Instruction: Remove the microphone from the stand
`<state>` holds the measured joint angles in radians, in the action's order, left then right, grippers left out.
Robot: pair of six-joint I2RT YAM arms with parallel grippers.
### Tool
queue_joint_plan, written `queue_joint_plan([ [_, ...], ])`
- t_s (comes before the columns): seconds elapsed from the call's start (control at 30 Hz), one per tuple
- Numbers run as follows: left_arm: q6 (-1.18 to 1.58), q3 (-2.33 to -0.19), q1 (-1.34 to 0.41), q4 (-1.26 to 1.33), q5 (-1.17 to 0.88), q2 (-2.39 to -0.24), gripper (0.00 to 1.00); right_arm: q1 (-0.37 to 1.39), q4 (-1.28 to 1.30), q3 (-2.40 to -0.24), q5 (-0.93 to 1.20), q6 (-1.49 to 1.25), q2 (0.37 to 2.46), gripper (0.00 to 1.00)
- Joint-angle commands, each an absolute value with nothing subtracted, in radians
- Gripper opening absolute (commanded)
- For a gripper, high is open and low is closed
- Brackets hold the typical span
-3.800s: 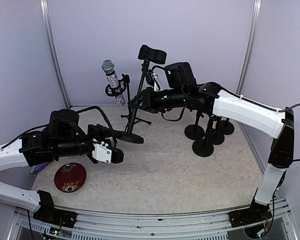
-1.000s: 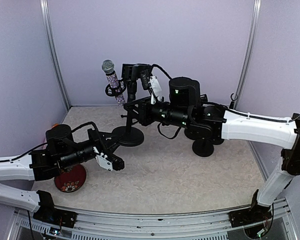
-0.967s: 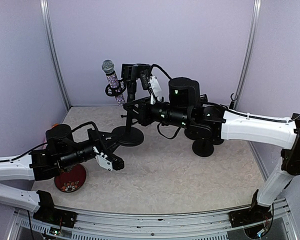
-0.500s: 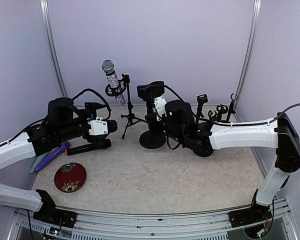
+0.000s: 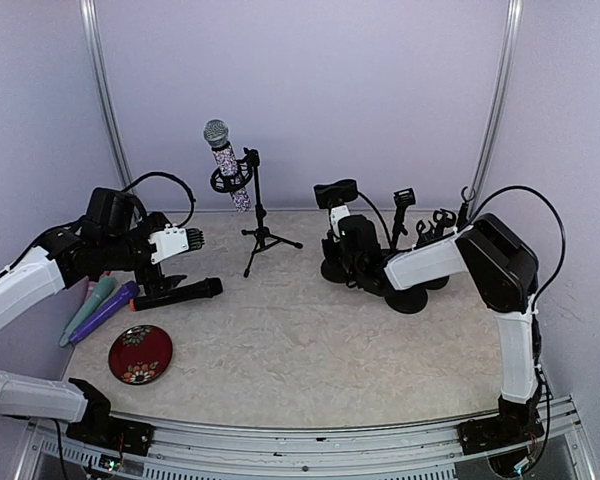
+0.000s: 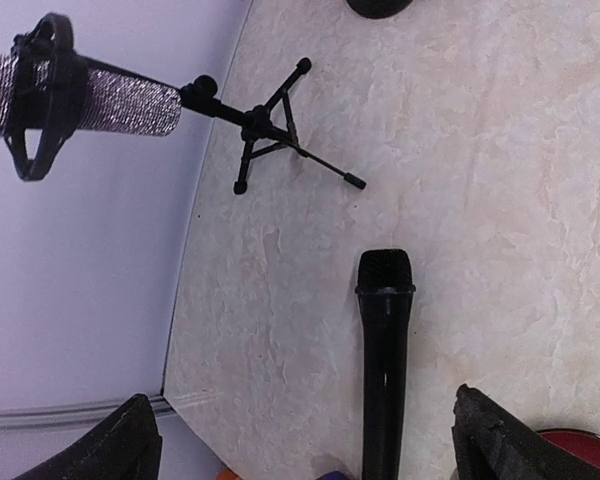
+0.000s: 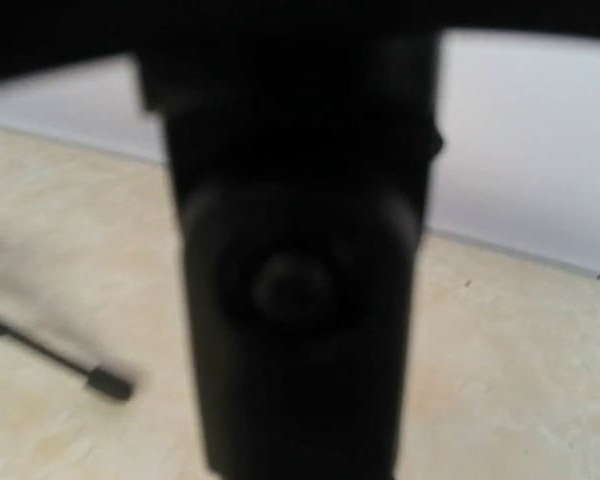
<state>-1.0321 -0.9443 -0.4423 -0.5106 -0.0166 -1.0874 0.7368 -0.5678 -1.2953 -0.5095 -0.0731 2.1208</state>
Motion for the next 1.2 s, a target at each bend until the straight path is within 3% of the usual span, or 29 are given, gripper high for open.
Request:
queue_joint_plan([
  [0.0,-0.926,-1.032,-0.366,-0.634,-0.107,-1.101,0.99,0.708,-0.778,-1.391,-0.576,-0.026,2.171,0.00],
  [0.17,-0.877,-1.050,-0.308,-0.652,-0.126,-1.120,0.99,0.672,-0.770,-1.405,-0.580,-0.068,2.205,0.01],
  [0.3,-0.829,-1.077,-0.285,-0.654,-0.143,-1.149,0.99,0.666,-0.735,-1.384,-0.541,-0.092,2.204,0.41],
  [0.4,-0.794,-1.112,-0.281,-0.665,-0.161,-1.184,0.99,0.666,-0.730,-1.345,-0.518,-0.115,2.182,0.77],
  [0.5,-0.771,-1.168,-0.278,-0.708,-0.222,-1.231,0.99,0.666,-0.720,-1.311,-0.507,-0.136,2.155,0.93],
  [0.63,-0.732,-1.234,-0.276,-0.743,-0.275,-1.293,0.99,0.666,-0.660,-1.277,-0.487,-0.197,2.096,1.00],
  [0.97,-0.659,-1.322,-0.246,-0.728,-0.341,-1.353,0.99,0.725,-0.469,-1.150,-0.391,-0.384,1.915,1.00],
  [1.17,-0.630,-1.358,-0.170,-0.726,-0.406,-1.365,0.99,0.840,-0.369,-1.210,-0.304,-0.395,1.894,1.00],
])
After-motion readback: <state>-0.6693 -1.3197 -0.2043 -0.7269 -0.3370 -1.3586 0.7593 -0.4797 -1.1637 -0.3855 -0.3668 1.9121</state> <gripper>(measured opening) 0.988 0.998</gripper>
